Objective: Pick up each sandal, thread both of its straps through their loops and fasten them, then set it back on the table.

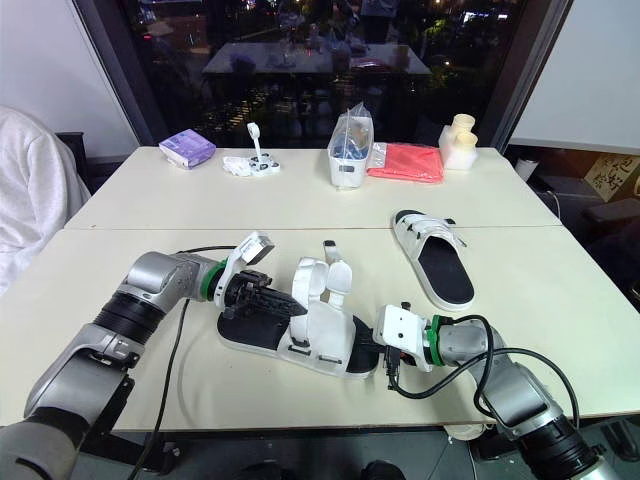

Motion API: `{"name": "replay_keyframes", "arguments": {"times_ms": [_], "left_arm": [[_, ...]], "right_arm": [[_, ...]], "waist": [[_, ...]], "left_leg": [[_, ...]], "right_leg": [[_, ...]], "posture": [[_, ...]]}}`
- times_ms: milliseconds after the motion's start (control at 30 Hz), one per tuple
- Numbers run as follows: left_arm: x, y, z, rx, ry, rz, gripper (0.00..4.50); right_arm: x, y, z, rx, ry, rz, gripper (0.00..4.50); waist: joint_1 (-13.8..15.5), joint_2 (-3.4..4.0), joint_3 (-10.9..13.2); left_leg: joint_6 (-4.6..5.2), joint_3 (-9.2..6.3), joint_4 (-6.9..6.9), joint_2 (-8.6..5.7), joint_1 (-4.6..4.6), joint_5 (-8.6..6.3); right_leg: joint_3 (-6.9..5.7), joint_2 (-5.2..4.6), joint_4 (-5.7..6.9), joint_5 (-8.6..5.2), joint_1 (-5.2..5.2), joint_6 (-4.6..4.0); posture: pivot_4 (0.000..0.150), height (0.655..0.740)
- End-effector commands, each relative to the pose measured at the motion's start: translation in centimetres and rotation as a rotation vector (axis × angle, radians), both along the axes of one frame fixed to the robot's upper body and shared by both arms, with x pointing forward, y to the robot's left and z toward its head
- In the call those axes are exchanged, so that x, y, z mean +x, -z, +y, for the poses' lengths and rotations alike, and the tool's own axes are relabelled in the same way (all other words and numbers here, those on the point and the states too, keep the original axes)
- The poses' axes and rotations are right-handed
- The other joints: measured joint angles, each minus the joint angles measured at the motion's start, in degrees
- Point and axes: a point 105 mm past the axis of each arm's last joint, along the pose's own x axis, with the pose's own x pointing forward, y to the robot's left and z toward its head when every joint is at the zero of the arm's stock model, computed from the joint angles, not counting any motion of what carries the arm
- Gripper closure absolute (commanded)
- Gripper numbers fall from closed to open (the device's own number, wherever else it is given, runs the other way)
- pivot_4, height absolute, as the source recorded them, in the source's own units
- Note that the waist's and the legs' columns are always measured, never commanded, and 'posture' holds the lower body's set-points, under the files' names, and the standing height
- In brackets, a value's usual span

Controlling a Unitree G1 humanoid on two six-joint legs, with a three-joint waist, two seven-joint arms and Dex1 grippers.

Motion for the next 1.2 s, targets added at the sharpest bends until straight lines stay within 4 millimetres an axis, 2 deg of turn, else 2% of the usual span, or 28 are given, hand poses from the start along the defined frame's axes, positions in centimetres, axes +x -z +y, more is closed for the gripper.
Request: {"name": "replay_keyframes", "arguments": {"times_ms": [33,800,1067,1200], "left_arm": [[0.1,-2.2,-0.3,-0.069,0.010,-0.018,4.47],[-0.9,-0.1,-0.2,-0.004,0.050,-0.049,4.47],[-0.8,1.2,-0.6,0.024,0.045,-0.109,4.47],[-0.4,1.0,-0.8,0.019,0.039,-0.159,4.47]], "right_arm": [[-0.5,1.6,-0.4,-0.045,0.011,0.056,4.50],[-0.8,1.9,-0.4,-0.054,0.008,0.061,4.50],[-0.8,2.0,-0.4,-0.056,0.009,0.058,4.50],[-0.9,2.0,-0.4,-0.056,0.008,0.058,4.50]], "waist": [[0.00,0.00,0.00],[0.01,0.00,0.00],[0.03,0.00,-0.01],[0.03,-0.01,-0.01]], "left_leg": [[0.00,0.00,0.00,0.00,0.00,0.00],[0.00,0.00,0.01,0.00,0.00,0.00],[0.00,-0.01,0.02,0.00,0.01,0.00],[0.00,-0.01,0.02,0.00,0.01,0.00]], "right_leg": [[0.00,0.00,0.00,0.00,0.00,0.00],[0.00,0.00,0.01,0.00,0.01,0.00],[0.01,0.00,0.02,0.00,0.02,0.00],[0.00,0.00,0.01,0.00,0.02,0.00]], "posture": [[0.150,0.7400],[0.150,0.7400],[0.150,0.7400],[0.150,0.7400]]}}
